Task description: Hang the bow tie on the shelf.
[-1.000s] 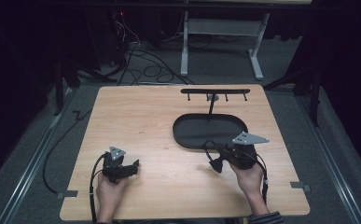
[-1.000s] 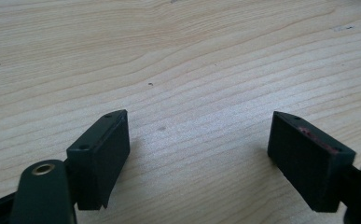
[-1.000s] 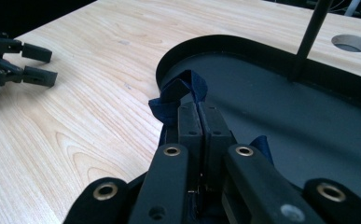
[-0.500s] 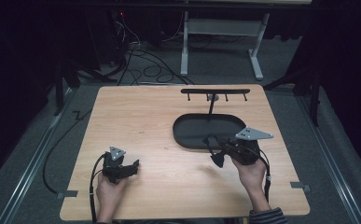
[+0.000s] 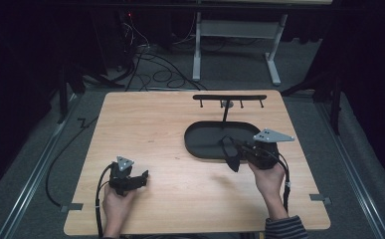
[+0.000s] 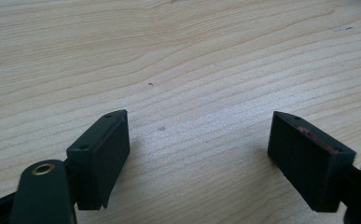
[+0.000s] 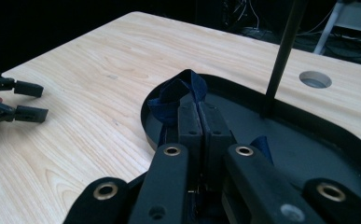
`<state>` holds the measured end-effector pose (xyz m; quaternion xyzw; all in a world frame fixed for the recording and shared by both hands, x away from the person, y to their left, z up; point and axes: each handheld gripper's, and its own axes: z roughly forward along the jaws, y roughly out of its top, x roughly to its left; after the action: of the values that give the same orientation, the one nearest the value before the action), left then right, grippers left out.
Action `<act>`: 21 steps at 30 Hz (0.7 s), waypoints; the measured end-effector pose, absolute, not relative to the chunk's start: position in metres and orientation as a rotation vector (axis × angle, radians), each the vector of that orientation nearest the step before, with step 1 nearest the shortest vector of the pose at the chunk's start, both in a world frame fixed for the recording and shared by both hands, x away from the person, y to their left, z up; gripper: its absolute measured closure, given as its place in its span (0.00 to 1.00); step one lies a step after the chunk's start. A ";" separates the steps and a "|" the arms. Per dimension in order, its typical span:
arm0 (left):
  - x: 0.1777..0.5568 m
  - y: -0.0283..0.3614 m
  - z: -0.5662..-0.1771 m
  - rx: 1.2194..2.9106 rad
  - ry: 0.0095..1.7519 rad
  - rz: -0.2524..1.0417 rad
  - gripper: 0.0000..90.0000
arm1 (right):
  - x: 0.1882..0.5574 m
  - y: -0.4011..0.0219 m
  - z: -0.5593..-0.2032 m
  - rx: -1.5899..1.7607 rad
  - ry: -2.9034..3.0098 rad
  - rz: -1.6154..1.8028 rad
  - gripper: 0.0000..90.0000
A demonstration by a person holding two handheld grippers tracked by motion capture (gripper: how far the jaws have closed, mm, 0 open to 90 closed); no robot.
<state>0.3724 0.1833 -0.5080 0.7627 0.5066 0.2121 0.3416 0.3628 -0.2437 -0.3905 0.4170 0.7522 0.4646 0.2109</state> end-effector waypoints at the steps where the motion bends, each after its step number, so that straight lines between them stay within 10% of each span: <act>1: 0.372 0.183 -0.508 1.984 1.318 0.552 0.24 | 0.364 -0.243 -0.389 1.159 2.086 1.293 1.00; 21: 0.372 0.183 -0.508 1.983 1.318 0.550 0.24 | 0.378 -0.242 -0.373 1.150 2.061 1.289 1.00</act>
<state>0.3724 0.1835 -0.5079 0.7625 0.5067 0.2115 0.3422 0.3781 -0.2418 -0.3734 0.4167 0.7469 0.4670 0.2245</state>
